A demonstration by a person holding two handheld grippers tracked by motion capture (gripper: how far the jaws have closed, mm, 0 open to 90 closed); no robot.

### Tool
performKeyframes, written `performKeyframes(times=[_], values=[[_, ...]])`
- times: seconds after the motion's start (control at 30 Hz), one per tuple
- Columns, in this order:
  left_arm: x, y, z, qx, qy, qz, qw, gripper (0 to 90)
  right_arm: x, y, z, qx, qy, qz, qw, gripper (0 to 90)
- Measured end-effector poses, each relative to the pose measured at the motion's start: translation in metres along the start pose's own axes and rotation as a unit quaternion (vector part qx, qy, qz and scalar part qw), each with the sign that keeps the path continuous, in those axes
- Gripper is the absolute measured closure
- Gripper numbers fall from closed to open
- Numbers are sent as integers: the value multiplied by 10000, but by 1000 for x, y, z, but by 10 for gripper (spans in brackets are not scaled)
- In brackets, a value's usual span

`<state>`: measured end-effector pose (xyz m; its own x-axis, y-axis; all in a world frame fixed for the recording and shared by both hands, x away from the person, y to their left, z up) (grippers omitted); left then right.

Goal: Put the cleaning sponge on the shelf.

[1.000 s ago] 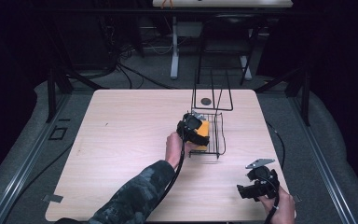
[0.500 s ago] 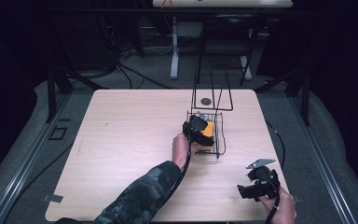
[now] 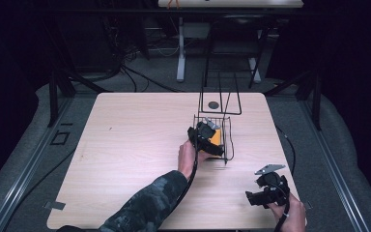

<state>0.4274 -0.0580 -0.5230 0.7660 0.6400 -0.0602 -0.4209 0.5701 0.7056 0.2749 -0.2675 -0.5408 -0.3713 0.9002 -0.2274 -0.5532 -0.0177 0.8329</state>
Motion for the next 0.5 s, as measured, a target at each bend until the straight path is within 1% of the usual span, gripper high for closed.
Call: performKeyframes(times=[0.03, 0.07, 0.1, 0.13, 0.2, 0.23, 0.27, 0.33, 0.37, 0.4, 0.43, 0.47, 0.5], values=[[0, 0, 0, 0, 0, 0, 10000, 55, 0, 0, 0, -2, 2, 6, 10000, 119], [0, 2, -1, 11, -22, -60, 10000, 55, 0, 0, 0, -2, 2, 6, 10000, 119], [-1, 7, -3, 15, -34, -140, 9999, 34, -1, 0, 0, -3, -5, -9, 10000, 120], [-2, 9, -4, 17, -53, -178, 9998, 29, -1, 1, 0, -15, -13, -20, 10000, 120], [-3, 11, -5, 34, -77, -196, 9998, 27, -1, 1, 0, -8, -39, -7, 10000, 120], [-5, 18, -7, 51, -155, -272, 9995, 23, -2, 2, 0, -14, -59, -7, 10000, 121], [-5, 18, -7, 51, -155, -272, 9995, 21, -2, 2, 0, -14, -59, -7, 10000, 121], [-7, 25, -9, 44, -211, -326, 9992, 9, -2, 1, -1, -28, -88, -20, 10000, 121], [-7, 34, -10, 64, -330, -359, 9988, 3, -2, 1, -1, -23, -92, -11, 10000, 121], [-7, 34, -10, 64, -330, -359, 9988, 3, -2, 1, -1, -23, -92, -11, 10000, 121], [-6, 42, -11, 13, -385, -386, 9985, 2, -3, 1, -1, -26, -66, -30, 10000, 121], [-6, 42, -11, 13, -385, -386, 9985, 2, -3, 1, -1, -26, -66, -30, 10000, 121], [-5, 47, -12, -24, -395, -388, 9985, 2, -2, 1, 0, -11, -50, -34, 10000, 121]])
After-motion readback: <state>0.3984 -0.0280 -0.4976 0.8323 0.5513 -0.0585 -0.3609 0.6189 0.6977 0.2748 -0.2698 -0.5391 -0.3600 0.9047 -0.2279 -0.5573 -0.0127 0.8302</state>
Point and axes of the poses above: each handheld gripper's, and its own axes: y roughly backward along the jaws, z roughly out of its top, x roughly to its left, the point moved 1 cm from there along -y, roughly forward along the jaws, and after that the axes turned 10 degrees about -z, right-handed, at the moved point
